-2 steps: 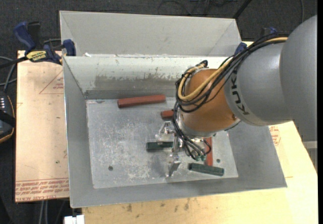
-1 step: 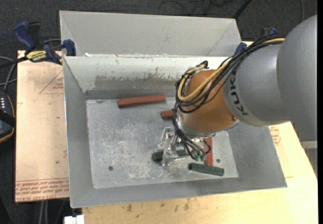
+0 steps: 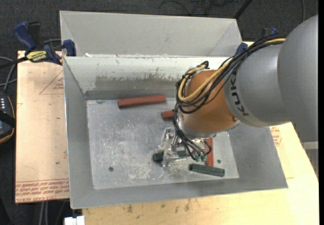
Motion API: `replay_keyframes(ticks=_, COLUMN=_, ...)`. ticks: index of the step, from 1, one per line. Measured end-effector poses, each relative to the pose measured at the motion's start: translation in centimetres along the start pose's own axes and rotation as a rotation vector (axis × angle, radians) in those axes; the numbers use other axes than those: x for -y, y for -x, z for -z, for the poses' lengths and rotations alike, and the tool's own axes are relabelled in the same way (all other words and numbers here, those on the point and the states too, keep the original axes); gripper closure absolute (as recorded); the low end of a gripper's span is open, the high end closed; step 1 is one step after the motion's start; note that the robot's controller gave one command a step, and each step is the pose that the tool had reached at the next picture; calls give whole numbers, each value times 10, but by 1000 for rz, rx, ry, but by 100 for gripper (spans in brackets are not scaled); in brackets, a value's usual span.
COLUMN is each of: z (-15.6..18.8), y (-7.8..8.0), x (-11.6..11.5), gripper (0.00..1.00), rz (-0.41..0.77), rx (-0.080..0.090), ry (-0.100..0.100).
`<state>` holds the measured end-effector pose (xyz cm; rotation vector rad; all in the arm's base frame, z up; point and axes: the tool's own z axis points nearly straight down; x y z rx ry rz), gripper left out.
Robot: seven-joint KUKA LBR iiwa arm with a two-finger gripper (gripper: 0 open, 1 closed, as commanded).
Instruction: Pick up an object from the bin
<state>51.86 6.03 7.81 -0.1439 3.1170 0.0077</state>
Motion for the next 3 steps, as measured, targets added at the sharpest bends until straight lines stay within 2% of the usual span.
replay_keyframes(ticks=1, z=111, y=-3, x=8, gripper=100, rz=16, rx=-19, ry=-3)
replay_keyframes(ticks=2, z=111, y=-3, x=8, gripper=100, rz=16, rx=-19, ry=-3)
replay_keyframes(ticks=3, z=243, y=16, x=2, gripper=100, rz=-378, rx=-12, ry=-6)
